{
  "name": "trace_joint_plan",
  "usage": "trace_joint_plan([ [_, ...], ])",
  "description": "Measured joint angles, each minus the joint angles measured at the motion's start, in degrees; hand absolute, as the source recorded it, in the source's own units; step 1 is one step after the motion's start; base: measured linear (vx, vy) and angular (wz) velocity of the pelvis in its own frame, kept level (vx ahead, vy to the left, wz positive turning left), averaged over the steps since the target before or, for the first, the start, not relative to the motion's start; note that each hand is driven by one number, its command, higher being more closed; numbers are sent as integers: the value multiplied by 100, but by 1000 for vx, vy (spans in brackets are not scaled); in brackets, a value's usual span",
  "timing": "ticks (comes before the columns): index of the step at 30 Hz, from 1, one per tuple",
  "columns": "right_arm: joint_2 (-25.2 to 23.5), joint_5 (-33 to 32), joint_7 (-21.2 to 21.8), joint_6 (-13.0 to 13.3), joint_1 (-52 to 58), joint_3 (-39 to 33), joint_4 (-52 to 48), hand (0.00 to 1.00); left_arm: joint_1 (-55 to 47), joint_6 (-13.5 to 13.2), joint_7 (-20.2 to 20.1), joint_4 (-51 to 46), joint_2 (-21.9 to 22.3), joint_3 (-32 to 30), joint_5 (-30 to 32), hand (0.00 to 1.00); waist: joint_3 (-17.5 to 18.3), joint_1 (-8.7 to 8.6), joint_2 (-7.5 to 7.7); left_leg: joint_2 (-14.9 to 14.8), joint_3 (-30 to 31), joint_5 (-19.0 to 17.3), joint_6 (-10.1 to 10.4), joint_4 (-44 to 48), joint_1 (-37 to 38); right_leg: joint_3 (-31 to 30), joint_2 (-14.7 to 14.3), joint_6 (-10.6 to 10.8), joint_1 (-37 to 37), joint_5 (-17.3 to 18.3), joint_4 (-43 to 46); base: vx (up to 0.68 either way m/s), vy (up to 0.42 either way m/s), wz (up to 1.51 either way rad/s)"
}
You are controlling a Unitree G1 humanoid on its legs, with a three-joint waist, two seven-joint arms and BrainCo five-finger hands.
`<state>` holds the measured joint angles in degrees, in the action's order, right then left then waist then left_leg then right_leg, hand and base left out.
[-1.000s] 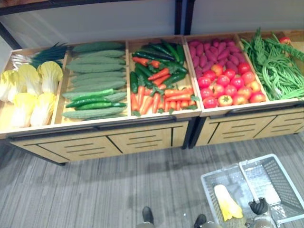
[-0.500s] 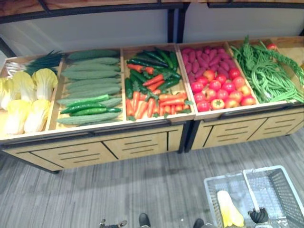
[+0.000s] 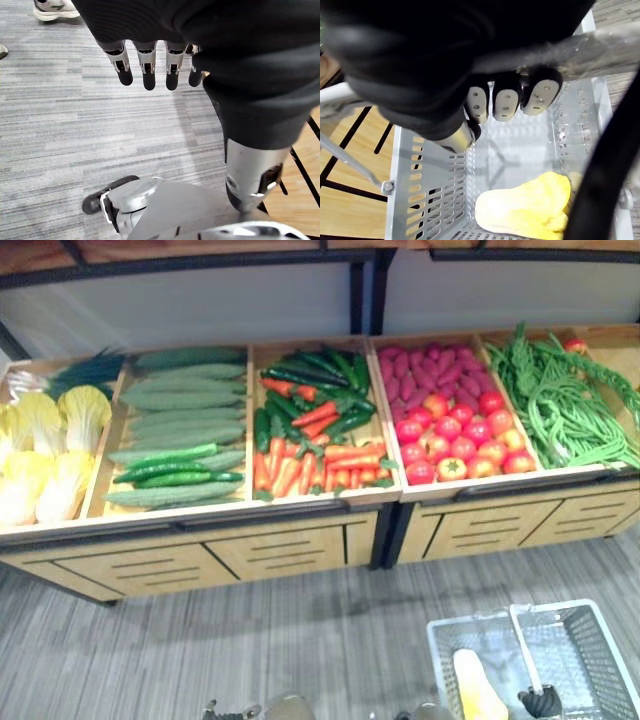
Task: Pick vegetable in the basket
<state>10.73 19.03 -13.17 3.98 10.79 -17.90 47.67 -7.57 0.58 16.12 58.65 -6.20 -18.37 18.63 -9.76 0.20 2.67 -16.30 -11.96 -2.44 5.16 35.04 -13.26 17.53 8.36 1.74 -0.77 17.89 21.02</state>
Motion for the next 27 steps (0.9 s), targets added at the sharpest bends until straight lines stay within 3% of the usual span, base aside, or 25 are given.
trace_joint_plan([
  [2,13,1,-8,0,-102,-105,0,100,1,0,-27,0,29,5,-1,0,-40,8,-64,161,3,-389,41,-95,-115,-114,30,-36,-57,24,-59,141,56,-32],
  [4,2,1,-7,0,-195,-160,1,100,23,-1,-27,0,36,11,-1,0,-74,23,-75,398,-173,-443,47,-661,-209,-275,105,-35,-64,25,-115,129,94,-42],
  [6,11,12,-11,5,-258,-191,-3,100,-14,-4,-26,4,40,23,4,0,-87,15,-146,562,-130,-103,102,-2015,-167,-454,134,129,-168,77,-207,177,176,-47],
  [8,45,13,-33,3,-217,-191,1,100,-102,-6,-25,6,57,109,8,0,-72,15,-238,543,-36,322,114,-2746,-118,-588,126,331,-281,177,-232,231,281,-40],
  [9,41,13,-33,-5,-212,-186,3,100,-131,-6,-25,10,65,131,9,0,-68,24,-242,584,-34,695,94,-2714,-48,-711,151,400,-351,190,-306,328,371,-45],
  [10,-42,19,-32,-5,-251,-149,5,100,-125,-9,-24,9,27,154,13,0,-35,25,-173,718,-146,592,-6,-2575,-56,-877,271,445,-461,126,-548,299,303,-35],
  [14,-60,44,-20,2,-258,-51,5,100,-44,-64,-31,74,-1,256,24,0,-48,4,23,938,-346,83,-254,-2157,-121,-1375,500,638,-424,-506,-619,272,268,-17],
  [18,-57,81,-19,25,-241,-60,0,100,-86,-42,-35,119,-63,288,25,0,-20,29,-18,1087,-636,-118,-452,-2439,472,-1964,600,621,397,-1370,1140,284,259,-24],
  [19,-62,84,-16,27,-253,-42,1,100,-83,-39,-34,72,-123,287,19,0,-26,0,-64,1083,-658,-153,-515,-2548,649,-1943,602,613,608,-1709,1610,175,156,-8],
  [20,-66,84,-15,29,-256,-18,2,100,-81,-41,-32,30,-162,286,19,0,-33,-14,-76,1078,-671,-175,-543,-2588,710,-1907,608,630,702,-1745,1800,235,167,-3],
  [23,-78,84,-17,34,-363,-5,27,100,52,-41,-16,-56,-298,227,-1,0,-61,-25,-119,997,-770,-187,-551,-2844,1012,-1219,676,584,1065,-1104,1916,167,15,-15],
  [25,-75,88,-18,30,-499,34,57,100,130,-46,41,-220,-296,93,-36,0,-86,-30,-204,775,-815,-178,-431,-2891,1072,-649,607,570,1147,-989,799,114,-139,-22],
  [27,-89,83,-22,27,-538,36,121,100,212,-78,106,-297,-301,57,-48,0,-63,-20,-148,676,-817,-148,-244,-2904,1034,-549,591,696,1146,-1196,-370,94,-208,-8],
])
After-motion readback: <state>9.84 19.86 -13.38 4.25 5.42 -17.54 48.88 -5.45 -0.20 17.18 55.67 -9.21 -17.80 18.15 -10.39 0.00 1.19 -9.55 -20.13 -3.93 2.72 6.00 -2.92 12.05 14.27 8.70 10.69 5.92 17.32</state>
